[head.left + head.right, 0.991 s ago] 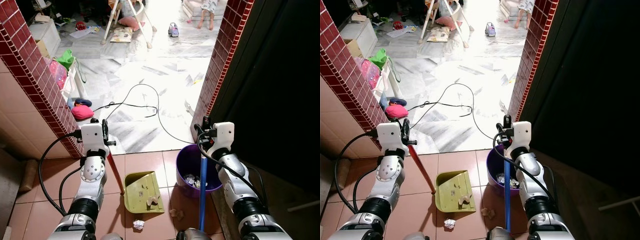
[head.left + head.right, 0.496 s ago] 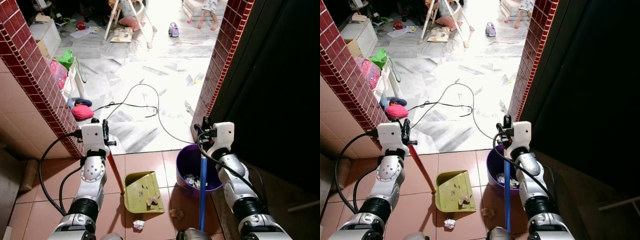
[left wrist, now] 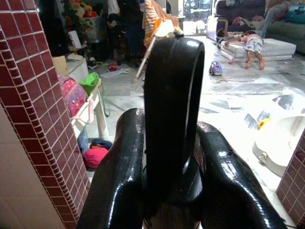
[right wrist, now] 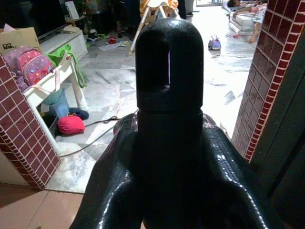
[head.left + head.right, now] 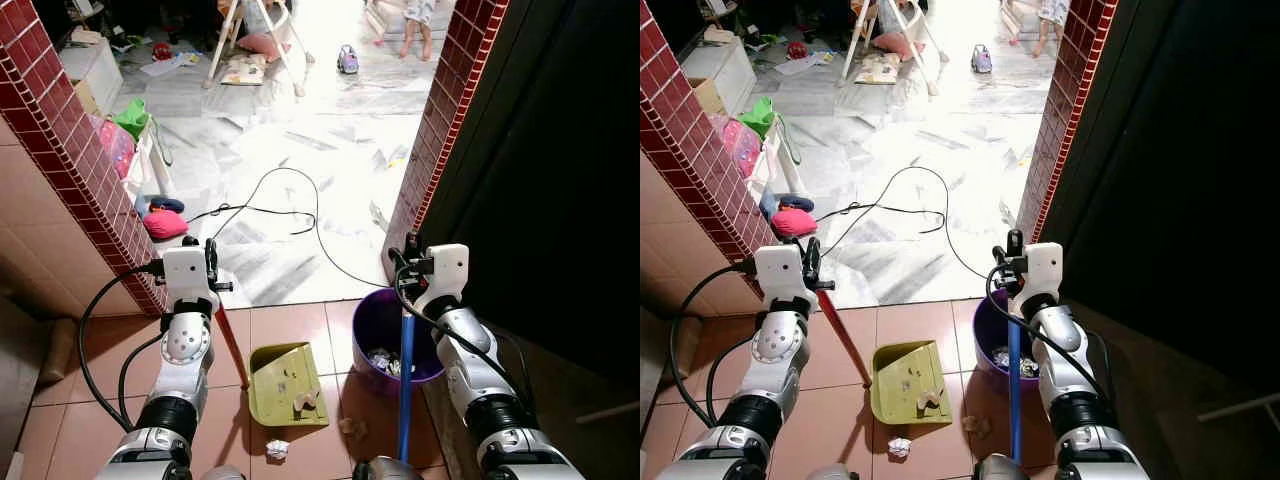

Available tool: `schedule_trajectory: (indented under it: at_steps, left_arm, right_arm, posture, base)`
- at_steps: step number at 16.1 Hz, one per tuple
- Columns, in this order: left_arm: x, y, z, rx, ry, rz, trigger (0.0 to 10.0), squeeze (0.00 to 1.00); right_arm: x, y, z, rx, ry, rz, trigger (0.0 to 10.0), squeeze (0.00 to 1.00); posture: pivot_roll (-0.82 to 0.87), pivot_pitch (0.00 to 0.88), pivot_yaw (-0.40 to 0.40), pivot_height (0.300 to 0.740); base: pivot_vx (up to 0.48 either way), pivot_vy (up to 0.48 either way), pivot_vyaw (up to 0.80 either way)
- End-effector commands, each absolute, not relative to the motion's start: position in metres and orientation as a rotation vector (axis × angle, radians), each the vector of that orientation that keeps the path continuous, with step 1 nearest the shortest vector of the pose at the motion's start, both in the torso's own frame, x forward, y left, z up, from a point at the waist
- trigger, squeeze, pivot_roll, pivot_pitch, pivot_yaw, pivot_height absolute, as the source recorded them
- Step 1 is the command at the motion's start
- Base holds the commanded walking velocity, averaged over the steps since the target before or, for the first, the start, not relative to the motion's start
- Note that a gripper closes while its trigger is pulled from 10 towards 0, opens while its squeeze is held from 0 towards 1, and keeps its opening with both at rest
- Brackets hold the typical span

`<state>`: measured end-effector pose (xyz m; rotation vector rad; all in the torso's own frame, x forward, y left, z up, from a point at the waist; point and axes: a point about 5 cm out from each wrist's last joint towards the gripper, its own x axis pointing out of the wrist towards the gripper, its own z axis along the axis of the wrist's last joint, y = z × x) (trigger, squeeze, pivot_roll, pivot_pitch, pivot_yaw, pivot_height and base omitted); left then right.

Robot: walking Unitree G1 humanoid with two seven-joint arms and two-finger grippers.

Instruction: Sweep floor

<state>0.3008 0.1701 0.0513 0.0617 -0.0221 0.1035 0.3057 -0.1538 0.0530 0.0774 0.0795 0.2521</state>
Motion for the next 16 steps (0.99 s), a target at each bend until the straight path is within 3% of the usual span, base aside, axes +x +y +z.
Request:
schedule_trajectory:
  at_steps: [1, 16]
  left_arm:
    - [0.2897, 0.1676, 0.0294, 0.103, 0.095, 0.067, 10.0, 0.0]
    - [0.2877, 0.168, 0.0269, 0.096, 0.107, 0.068, 10.0, 0.0]
  right_arm:
    - [0.3092, -0.1506, 0.0566, 0.145, 0.059, 0.232, 10.0, 0.0]
    - [0.3091, -0.1499, 0.0563, 0.145, 0.059, 0.23, 10.0, 0.0]
  posture:
    - [-0.07, 0.0, 0.045, 0.74]
    - [-0.07, 0.0, 0.0, 0.74]
  base:
    - [0.0, 0.0, 0.0]
    - [0.0, 0.0, 0.0]
